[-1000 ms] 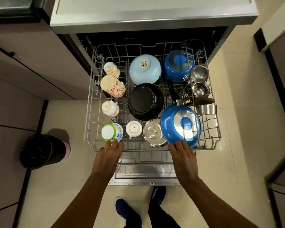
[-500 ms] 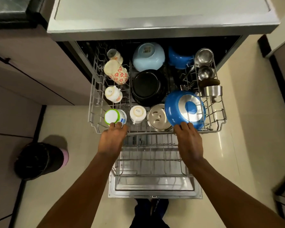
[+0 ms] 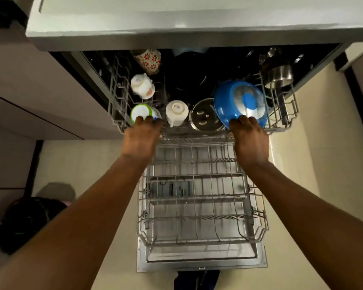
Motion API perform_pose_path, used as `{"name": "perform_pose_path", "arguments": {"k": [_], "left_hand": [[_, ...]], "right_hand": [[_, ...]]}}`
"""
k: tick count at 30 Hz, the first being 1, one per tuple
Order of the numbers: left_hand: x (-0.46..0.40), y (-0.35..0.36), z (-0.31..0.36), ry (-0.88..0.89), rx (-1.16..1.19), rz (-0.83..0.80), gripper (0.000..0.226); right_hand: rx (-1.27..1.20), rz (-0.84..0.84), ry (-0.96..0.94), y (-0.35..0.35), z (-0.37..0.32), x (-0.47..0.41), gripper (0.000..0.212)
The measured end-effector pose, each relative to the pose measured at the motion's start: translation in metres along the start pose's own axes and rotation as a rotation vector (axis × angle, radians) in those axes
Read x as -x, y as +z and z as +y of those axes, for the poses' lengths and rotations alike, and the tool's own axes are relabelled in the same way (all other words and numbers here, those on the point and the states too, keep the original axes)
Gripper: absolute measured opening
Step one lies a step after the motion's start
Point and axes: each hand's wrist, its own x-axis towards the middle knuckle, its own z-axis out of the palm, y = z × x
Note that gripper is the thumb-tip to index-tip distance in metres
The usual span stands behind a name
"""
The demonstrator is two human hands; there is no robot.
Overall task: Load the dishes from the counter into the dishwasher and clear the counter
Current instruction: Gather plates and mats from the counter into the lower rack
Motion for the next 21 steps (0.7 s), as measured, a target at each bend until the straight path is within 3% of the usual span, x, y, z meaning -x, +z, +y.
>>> {"name": "perform_pose_path", "arguments": {"k": [5, 9, 12, 17, 19, 21], "left_hand": [[-0.065, -0.006, -0.009, -0.092, 0.264, 0.141, 0.017], [-0.107, 0.0, -0.013, -0.329, 0.877, 0.157, 0.031], [-0.117, -0.001, -0.007, -0.358, 1.107, 0.173, 0.033], [-0.12, 0.006, -0.013, -0.331, 0.943, 0.226, 0.029], [-0.118, 0.006, -0.013, -0.204, 0.641, 0.225, 0.022], [-0.112, 0.002, -0.01, -0.033, 0.295, 0.204, 0.032]], "right_hand": [[0.04, 0.056, 0.005, 0.015, 0.002, -0.071, 0.029], [0.048, 0.047, 0.036, 0.024, 0.01, -0.11, 0.035], [0.045, 0.064, 0.019, 0.031, 0.022, -0.118, 0.03], [0.022, 0.075, -0.014, 0.039, 0.027, -0.122, 0.021], [0.028, 0.088, -0.014, 0.037, 0.025, -0.121, 0.021], [0.065, 0.07, -0.032, 0.032, 0.024, -0.121, 0.027]]}}
